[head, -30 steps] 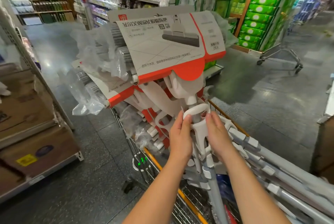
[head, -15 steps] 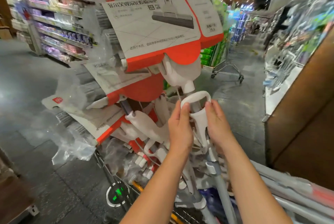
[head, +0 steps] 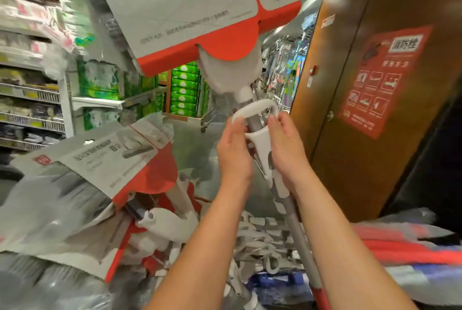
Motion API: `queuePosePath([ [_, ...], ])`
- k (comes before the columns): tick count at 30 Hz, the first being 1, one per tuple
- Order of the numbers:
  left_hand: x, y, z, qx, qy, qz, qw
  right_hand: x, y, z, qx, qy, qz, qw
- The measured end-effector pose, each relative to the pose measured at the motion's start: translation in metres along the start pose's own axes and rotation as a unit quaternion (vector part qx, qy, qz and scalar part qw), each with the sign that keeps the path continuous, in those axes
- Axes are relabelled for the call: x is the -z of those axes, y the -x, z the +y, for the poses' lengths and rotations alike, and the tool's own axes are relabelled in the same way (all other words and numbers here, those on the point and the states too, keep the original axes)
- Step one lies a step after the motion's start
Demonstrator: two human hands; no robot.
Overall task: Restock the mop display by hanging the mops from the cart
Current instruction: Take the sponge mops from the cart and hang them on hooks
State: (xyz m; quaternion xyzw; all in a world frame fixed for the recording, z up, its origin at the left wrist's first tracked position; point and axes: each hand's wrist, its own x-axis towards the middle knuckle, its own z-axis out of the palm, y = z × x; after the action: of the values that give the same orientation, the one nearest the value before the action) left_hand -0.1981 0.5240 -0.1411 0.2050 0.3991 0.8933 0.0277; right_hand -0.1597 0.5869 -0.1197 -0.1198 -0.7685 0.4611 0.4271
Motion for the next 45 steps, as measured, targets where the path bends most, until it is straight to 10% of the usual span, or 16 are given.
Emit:
queuePosePath([
  [23, -0.093, 0.019, 0.146, 0.009, 0.120, -0.210, 0.970, 0.061, 0.017, -0.167, 0.057, 0.009, 0.200, 0.978],
  [45, -0.197, 0.251, 0.117, 0.153, 0.097, -0.383, 0.906, 0.258, 0.194, -0.177, -0.058, 0.020, 0.404, 0.913],
])
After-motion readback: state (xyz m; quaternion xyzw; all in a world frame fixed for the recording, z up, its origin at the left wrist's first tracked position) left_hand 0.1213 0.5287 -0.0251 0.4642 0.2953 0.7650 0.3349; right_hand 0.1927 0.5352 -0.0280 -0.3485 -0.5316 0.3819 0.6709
